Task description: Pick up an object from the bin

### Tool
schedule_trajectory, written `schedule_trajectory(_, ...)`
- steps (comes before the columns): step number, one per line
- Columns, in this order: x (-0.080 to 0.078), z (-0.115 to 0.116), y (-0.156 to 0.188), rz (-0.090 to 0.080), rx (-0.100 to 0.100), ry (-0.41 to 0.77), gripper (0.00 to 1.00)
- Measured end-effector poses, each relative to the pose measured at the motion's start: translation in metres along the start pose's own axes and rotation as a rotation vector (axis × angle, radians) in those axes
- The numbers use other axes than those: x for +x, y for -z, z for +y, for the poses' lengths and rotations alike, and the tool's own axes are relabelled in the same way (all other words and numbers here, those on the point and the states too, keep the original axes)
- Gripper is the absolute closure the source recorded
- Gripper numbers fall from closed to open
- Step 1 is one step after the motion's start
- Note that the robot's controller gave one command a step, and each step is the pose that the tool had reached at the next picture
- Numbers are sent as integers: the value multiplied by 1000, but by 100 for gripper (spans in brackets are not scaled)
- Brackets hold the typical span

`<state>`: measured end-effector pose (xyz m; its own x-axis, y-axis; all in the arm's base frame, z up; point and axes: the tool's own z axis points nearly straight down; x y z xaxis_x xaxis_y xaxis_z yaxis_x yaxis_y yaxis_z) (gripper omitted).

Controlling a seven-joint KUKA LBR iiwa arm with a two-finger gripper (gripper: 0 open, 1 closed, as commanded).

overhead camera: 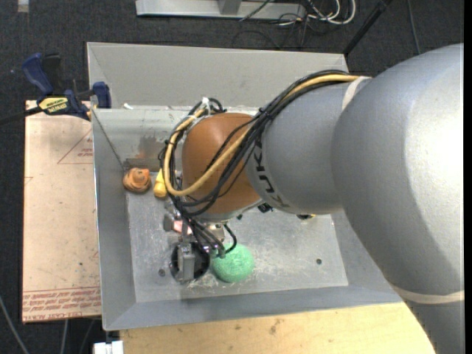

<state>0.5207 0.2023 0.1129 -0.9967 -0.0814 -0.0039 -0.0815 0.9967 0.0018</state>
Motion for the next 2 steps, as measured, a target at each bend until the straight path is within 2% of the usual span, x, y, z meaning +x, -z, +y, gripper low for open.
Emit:
schedule_trajectory(1, -1, -44, -26, 4, 1, 44, 100)
schedule_trajectory(2, -1, -44, -26, 4, 1, 44, 100)
